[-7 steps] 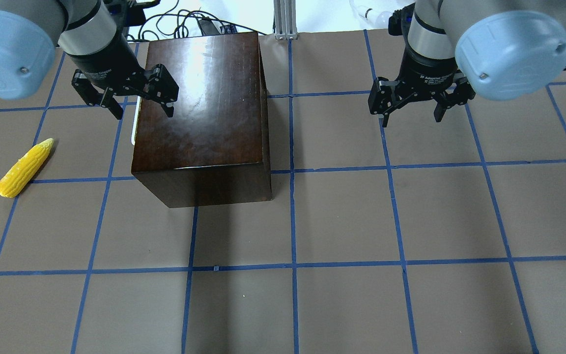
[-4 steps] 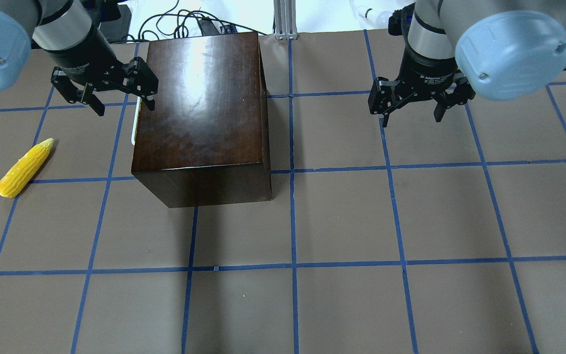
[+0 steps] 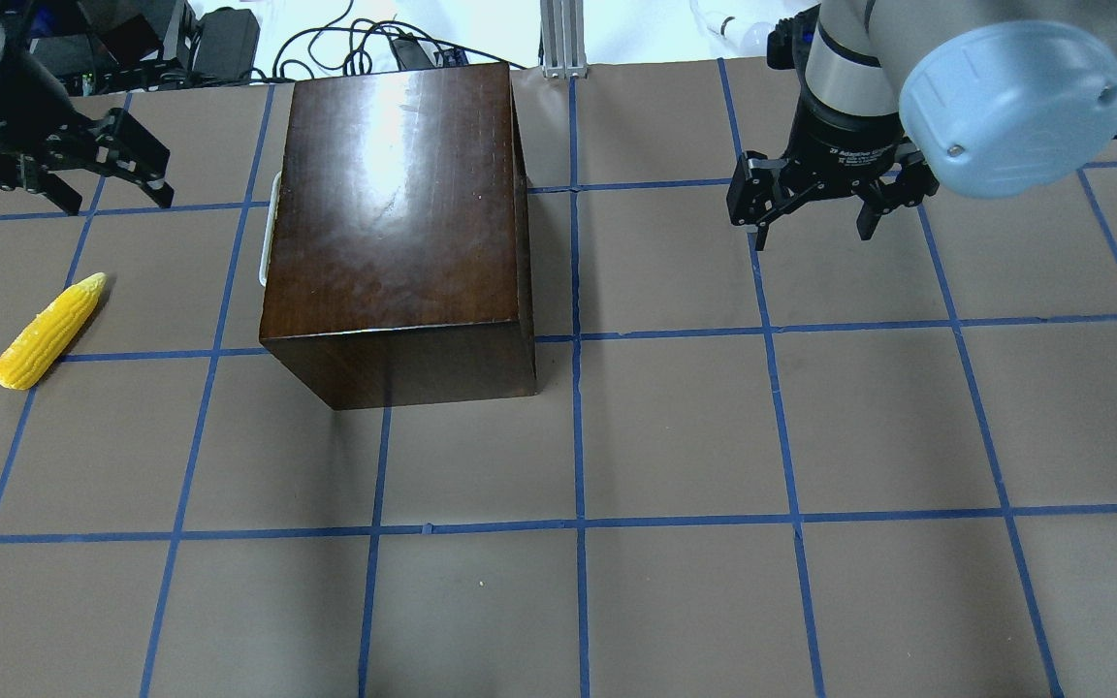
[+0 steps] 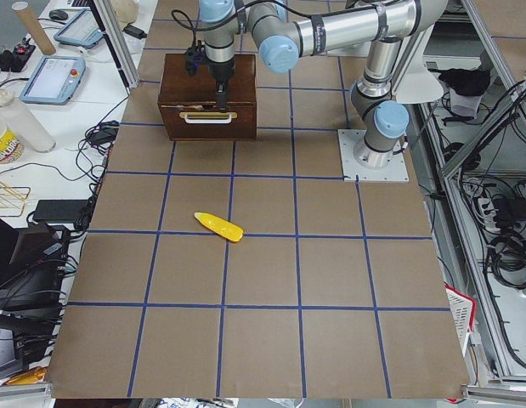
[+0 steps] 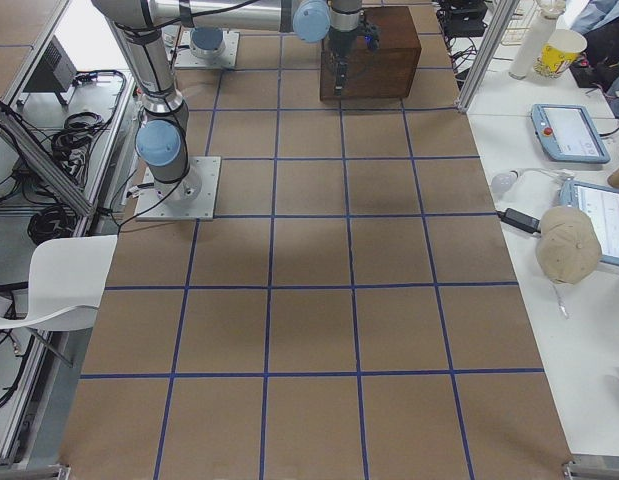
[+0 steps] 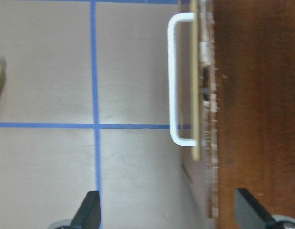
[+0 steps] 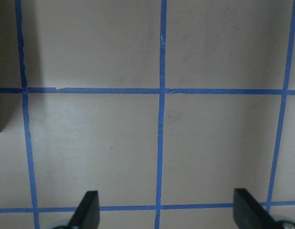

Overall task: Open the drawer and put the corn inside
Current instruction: 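Move the left gripper down beside the cabinet to the white drawer handle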

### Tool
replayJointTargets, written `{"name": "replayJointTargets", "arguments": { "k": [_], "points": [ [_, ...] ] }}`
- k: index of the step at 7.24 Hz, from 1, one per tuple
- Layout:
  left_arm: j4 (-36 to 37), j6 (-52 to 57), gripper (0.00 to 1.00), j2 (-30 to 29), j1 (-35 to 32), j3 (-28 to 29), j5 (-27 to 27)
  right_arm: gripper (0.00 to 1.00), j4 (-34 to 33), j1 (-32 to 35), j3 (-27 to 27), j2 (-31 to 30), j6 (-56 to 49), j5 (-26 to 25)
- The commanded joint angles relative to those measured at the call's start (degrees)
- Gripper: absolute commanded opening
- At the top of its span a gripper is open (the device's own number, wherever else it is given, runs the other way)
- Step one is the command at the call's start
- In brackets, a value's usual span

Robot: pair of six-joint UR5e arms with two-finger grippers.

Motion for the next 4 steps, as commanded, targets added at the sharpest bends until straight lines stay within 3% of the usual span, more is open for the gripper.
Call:
{"name": "replayJointTargets", "arguments": {
  "k": [1,4],
  "points": [
    [5.6,6.83,1.0,-3.37,2.98,-0.3,-2.88,1.0,-0.06,0.0,0.0,-0.01,0.0,-0.03],
    [9.68,6.77,1.0,-10.05,3.16,-0.57,-8.94,1.0,0.02,0.0,0.0,0.08,0.0,0.06]
  ]
}}
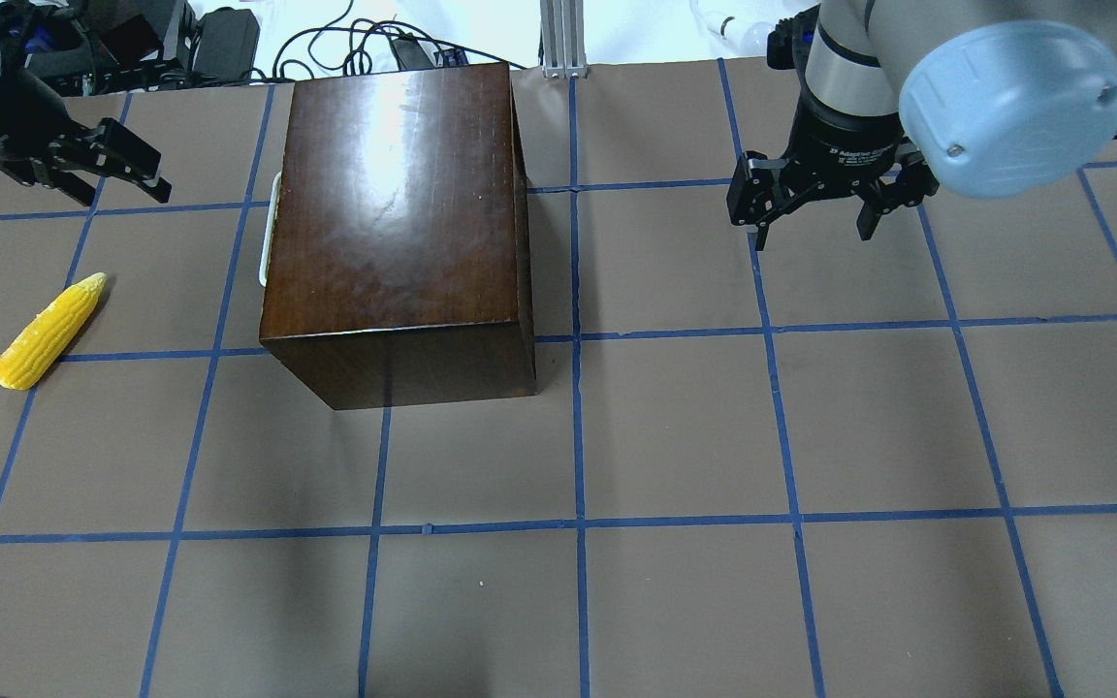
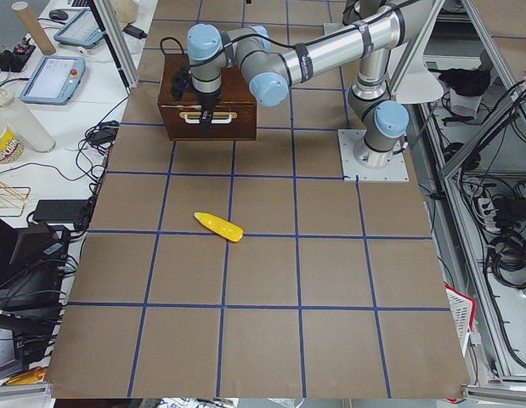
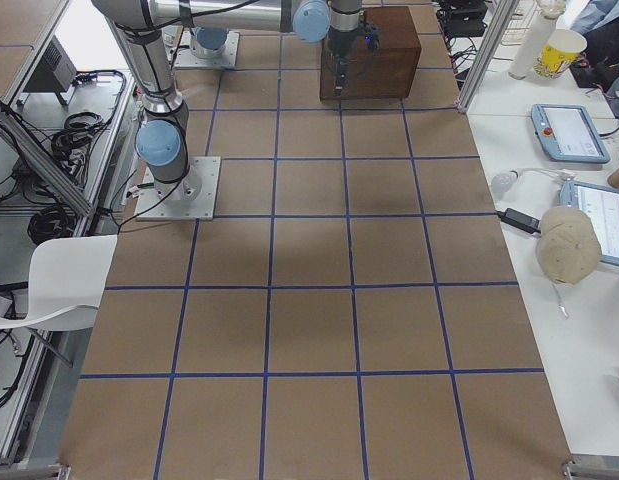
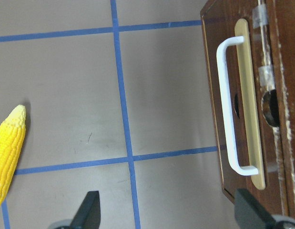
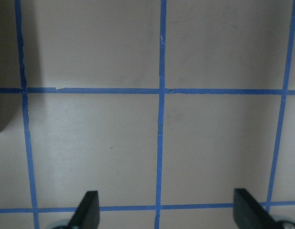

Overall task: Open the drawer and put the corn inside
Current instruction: 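Move the left gripper down beside the cabinet to the white drawer handle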

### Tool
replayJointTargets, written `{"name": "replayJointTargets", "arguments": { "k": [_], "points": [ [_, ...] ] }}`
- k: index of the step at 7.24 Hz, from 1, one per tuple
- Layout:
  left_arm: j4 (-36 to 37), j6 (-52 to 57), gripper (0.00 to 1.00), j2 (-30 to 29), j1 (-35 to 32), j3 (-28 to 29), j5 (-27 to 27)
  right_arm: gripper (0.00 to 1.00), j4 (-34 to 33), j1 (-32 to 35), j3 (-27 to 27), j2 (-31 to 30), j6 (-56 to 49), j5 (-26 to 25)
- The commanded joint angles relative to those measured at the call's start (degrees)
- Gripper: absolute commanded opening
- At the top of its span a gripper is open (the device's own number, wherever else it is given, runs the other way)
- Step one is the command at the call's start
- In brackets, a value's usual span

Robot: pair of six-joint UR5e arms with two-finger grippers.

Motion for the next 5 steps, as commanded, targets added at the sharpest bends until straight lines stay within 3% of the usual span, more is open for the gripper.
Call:
{"name": "replayJointTargets", "arguments": {
  "k": [1,5],
  "points": [
    [2.02,-0.46,1.0,-4.1,-0.02,-0.05,-4.01,1.0,0.05,0.0,0.0,0.05,0.0,0.07],
    [2.29,-0.47,1.0,-7.36,-0.81,-0.66,-9.99,1.0,-0.04,0.0,0.0,0.05,0.0,0.07]
  ]
}}
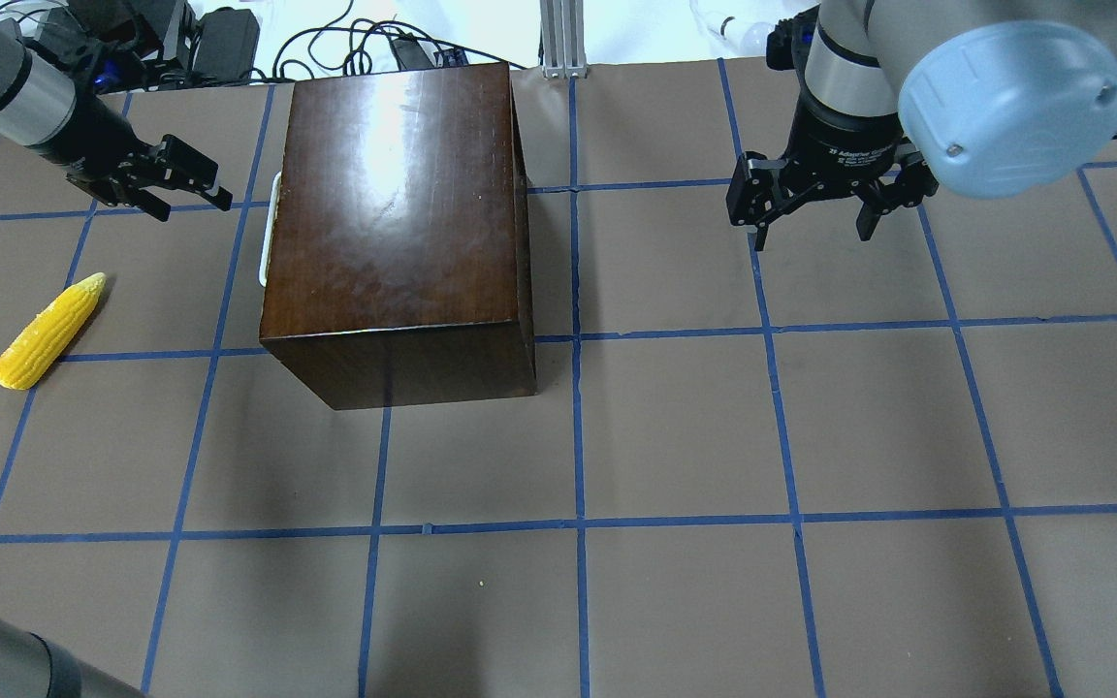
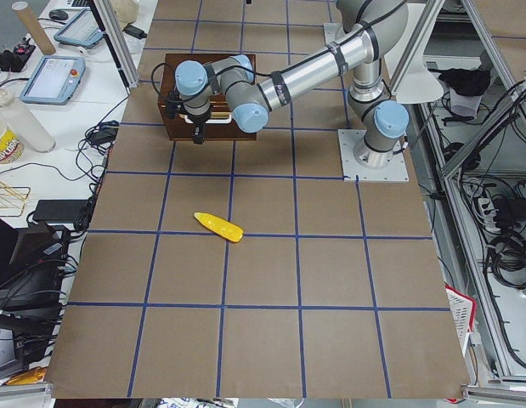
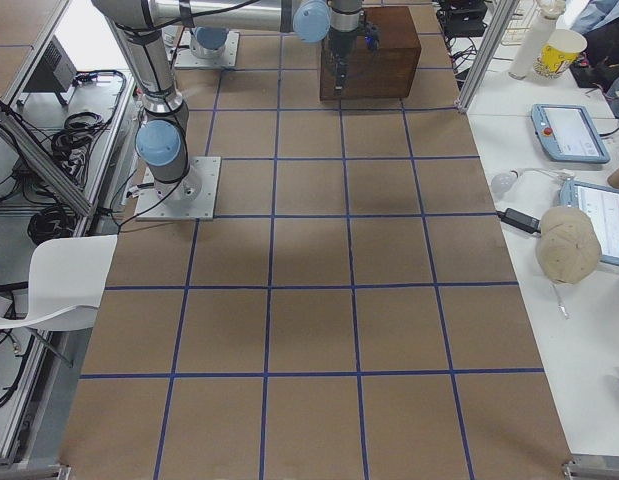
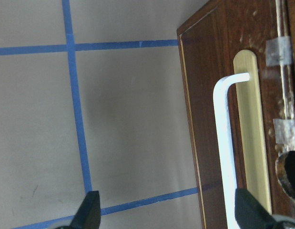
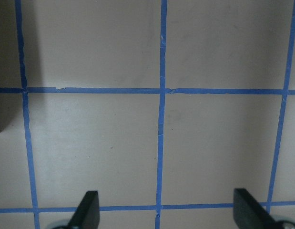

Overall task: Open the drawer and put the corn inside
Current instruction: 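Move the left gripper down beside the cabinet to the white drawer handle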

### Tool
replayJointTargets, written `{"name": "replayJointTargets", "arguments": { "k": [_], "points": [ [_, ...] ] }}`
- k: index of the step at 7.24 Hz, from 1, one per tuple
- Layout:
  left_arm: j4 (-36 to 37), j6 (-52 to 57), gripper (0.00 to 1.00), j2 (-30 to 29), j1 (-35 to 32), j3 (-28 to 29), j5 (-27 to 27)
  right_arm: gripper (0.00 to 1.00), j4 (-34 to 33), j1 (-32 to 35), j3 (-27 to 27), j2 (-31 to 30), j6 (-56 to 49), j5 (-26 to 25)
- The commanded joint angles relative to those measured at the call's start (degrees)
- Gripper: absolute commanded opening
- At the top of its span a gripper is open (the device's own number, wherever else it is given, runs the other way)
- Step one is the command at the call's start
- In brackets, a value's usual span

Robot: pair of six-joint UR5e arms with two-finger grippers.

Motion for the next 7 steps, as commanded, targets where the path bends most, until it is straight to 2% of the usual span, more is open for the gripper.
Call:
{"name": "replayJointTargets", "arguments": {
  "k": [1,7],
  "points": [
    [0.12,0.34,1.0,-1.47,-0.27,-0.64,-2.15,1.0,-0.03,0.0,0.0,-0.06,0.0,0.0],
    [0.12,0.7,1.0,-3.23,-1.33,-2.22,-4.17,1.0,0.05,0.0,0.0,0.02,0.0,0.09]
  ]
}}
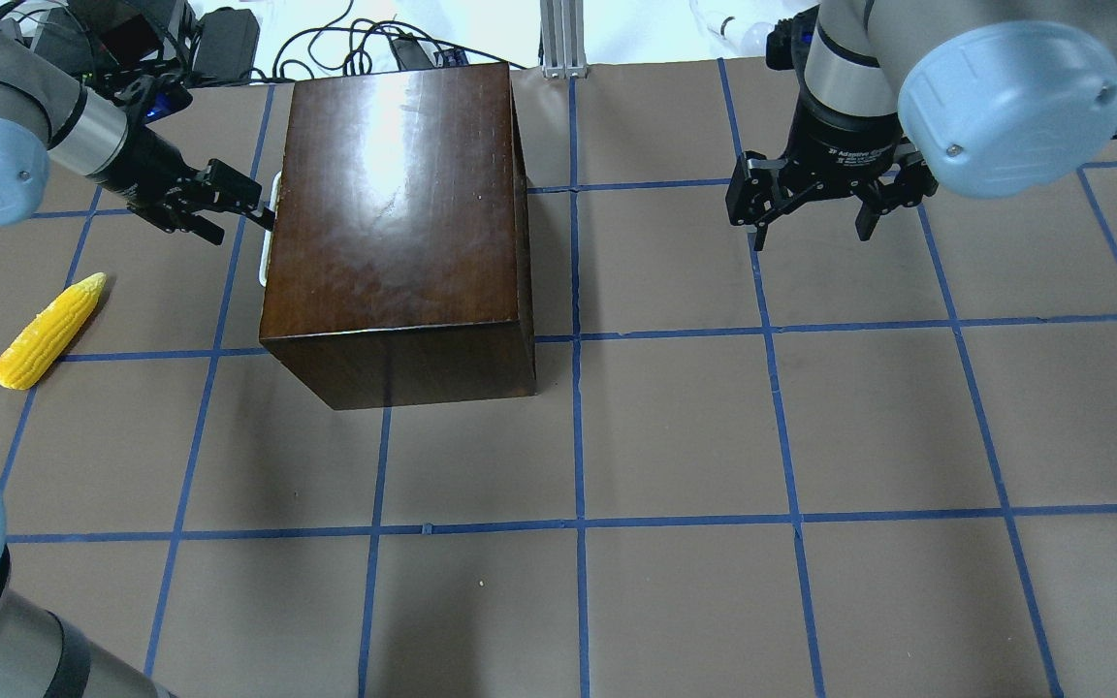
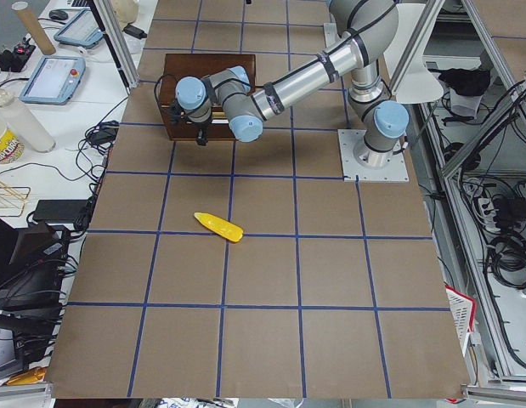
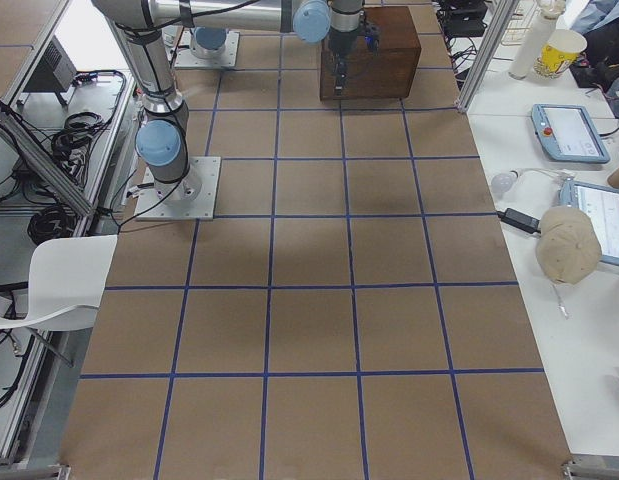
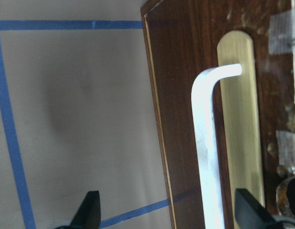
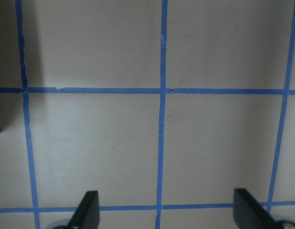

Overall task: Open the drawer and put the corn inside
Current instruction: 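Grip the white handle with the left gripper and pull the drawer open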

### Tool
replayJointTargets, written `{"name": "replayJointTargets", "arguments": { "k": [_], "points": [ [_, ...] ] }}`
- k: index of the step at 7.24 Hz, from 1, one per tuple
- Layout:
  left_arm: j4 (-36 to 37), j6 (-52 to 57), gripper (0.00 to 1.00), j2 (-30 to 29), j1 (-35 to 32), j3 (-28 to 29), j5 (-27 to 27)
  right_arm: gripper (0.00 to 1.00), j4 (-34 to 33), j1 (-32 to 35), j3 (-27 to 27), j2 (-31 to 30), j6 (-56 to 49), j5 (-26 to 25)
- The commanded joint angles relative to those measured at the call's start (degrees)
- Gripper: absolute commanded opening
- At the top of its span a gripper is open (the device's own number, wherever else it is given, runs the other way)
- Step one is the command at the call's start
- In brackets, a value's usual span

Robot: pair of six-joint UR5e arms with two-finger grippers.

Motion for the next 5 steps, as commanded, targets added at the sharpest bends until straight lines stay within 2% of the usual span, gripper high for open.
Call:
{"name": "replayJointTargets", "arguments": {
  "k": [1,5],
  "points": [
    [0.0,0.21,1.0,-0.8,-0.28,-0.35,-0.09,1.0,-0.06,0.0,0.0,-0.09,0.0,0.0],
    [0.0,0.21,1.0,-2.29,-0.28,-0.35,0.0,1.0,0.03,0.0,0.0,0.0,0.0,0.0]
  ]
}}
